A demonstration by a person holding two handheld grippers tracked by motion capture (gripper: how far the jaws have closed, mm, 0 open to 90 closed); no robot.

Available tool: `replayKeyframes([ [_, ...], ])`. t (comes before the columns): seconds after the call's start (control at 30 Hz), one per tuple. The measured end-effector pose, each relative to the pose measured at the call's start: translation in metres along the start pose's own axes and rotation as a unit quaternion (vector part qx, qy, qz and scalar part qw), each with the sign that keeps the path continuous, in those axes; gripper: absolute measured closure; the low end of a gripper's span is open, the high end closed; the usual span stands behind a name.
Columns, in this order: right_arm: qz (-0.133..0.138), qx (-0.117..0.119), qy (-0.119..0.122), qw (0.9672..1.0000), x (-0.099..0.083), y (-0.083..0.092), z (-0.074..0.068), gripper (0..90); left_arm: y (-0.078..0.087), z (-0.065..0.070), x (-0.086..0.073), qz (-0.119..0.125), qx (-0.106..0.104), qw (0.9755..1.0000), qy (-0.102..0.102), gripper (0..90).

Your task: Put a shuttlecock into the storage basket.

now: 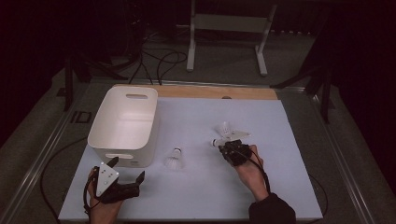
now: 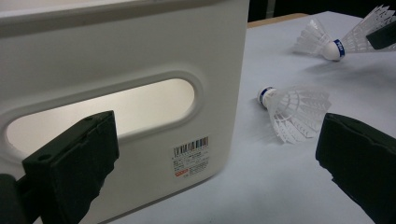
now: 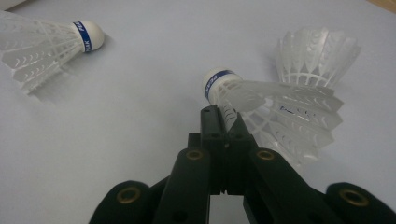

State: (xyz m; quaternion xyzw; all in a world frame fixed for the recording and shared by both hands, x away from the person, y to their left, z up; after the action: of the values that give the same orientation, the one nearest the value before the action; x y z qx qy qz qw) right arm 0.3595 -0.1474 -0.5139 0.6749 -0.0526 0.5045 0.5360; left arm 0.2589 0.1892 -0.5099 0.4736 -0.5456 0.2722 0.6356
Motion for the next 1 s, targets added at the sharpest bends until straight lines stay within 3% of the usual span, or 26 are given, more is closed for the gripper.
replayKeyframes([
  [0.4, -0.001, 0.005, -0.006, 1.0000, 0.001, 0.004, 0.001, 89.7, 0.000, 0.000, 0.000, 0.000, 0.000, 1.0000, 0.000, 0.0],
  [1.0, 0.005, 0.005, 0.036, 0.9993, 0.026, 0.015, -0.003, 89.8, 0.001, -0.001, 0.001, 0.001, -0.003, 1.0000, 0.004, 0.0],
])
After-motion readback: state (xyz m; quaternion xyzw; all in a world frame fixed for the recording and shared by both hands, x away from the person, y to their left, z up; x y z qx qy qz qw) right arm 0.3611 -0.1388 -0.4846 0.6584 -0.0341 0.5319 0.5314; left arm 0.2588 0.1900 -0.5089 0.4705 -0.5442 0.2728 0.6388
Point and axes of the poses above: each handheld gripper's, and its own axes: y roughly backward along the jaws, x roughly out of its top, z roughly to its right, the point moved 6 cm from there along -y, roughly forward along the jaws, and after that the axes turned 4 degrees about z, right-handed, at the moved point
